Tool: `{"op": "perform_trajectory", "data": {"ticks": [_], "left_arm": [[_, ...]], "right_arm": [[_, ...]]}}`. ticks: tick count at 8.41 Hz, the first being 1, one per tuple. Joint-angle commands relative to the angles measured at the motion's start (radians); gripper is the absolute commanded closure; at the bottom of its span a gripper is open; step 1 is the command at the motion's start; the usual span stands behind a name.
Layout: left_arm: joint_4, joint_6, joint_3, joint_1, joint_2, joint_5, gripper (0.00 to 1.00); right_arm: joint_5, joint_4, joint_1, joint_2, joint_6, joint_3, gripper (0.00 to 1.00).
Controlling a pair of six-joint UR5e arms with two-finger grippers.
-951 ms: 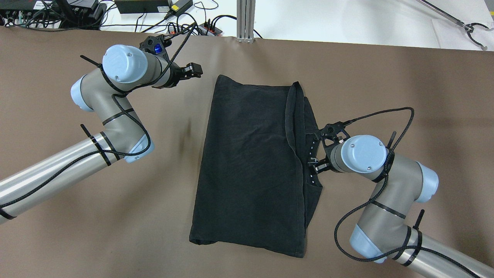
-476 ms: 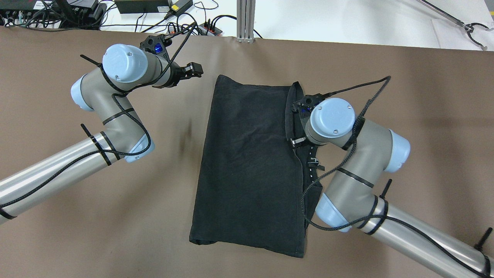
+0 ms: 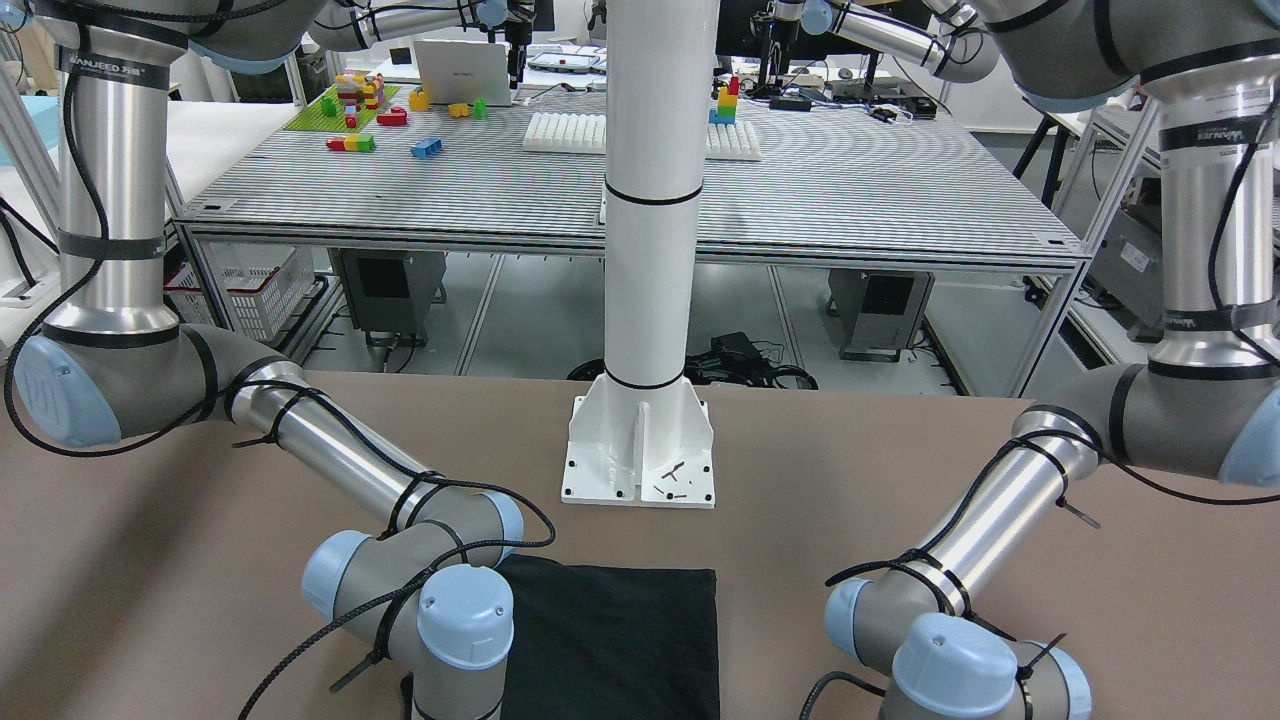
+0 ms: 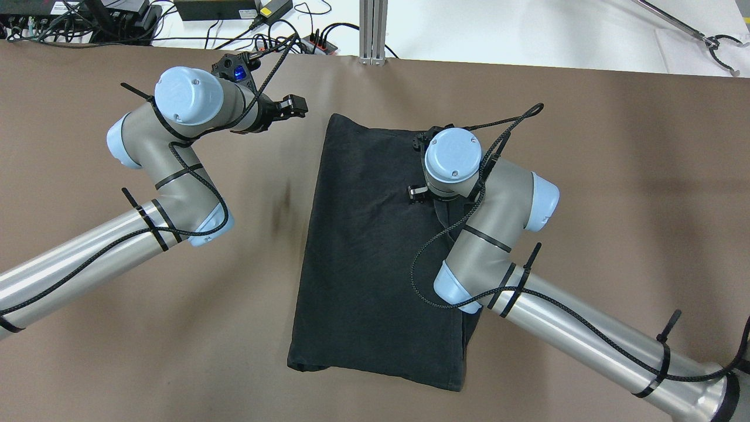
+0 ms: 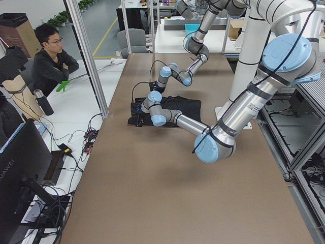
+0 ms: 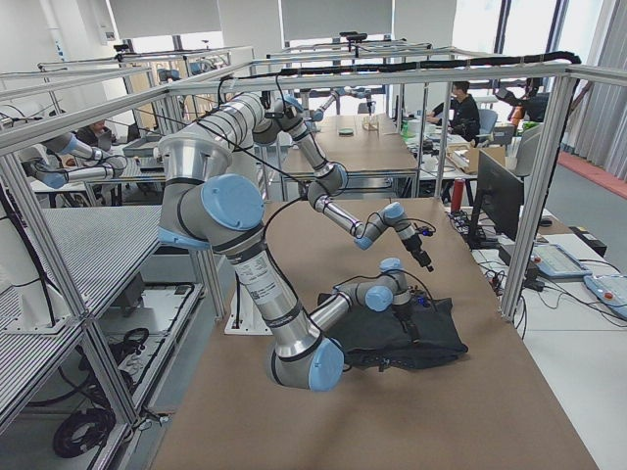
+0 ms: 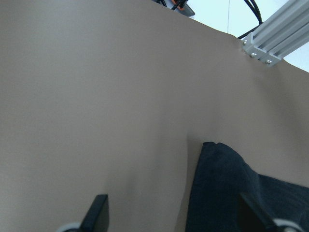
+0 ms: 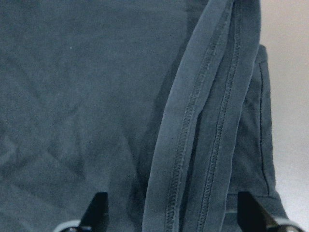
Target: Fold clothes
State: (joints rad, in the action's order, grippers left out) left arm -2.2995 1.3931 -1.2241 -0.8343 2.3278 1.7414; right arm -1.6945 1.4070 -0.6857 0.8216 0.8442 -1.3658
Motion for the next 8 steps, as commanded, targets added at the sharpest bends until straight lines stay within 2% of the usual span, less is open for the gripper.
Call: {"op": "perform_trajectory", "data": {"ticks": [1,3,6,8], "left_arm": [[0.0,0.0,0.0,0.0,-0.001,0.0,0.07],[0.0,0.0,0.0,0.0,-0.002,-0.002,0.07],[0.0,0.0,0.0,0.0,-0.002,-0.005,0.07],[-0.001,0.003,-0.002,0.0,-0.004,-0.008,0.07]], "right_arm": [[0.022,-0.02,-0.006,0.013,-0.004,0.03,0.06],[0.027,-0.072,-0.006,0.053,-0.007,0.031,0.06],[0.023,-0.085,-0.044,0.091,-0.126,0.021,0.06],[0.015,-0.138,-0.1,0.19,-0.262,-0.021,0.06]]}}
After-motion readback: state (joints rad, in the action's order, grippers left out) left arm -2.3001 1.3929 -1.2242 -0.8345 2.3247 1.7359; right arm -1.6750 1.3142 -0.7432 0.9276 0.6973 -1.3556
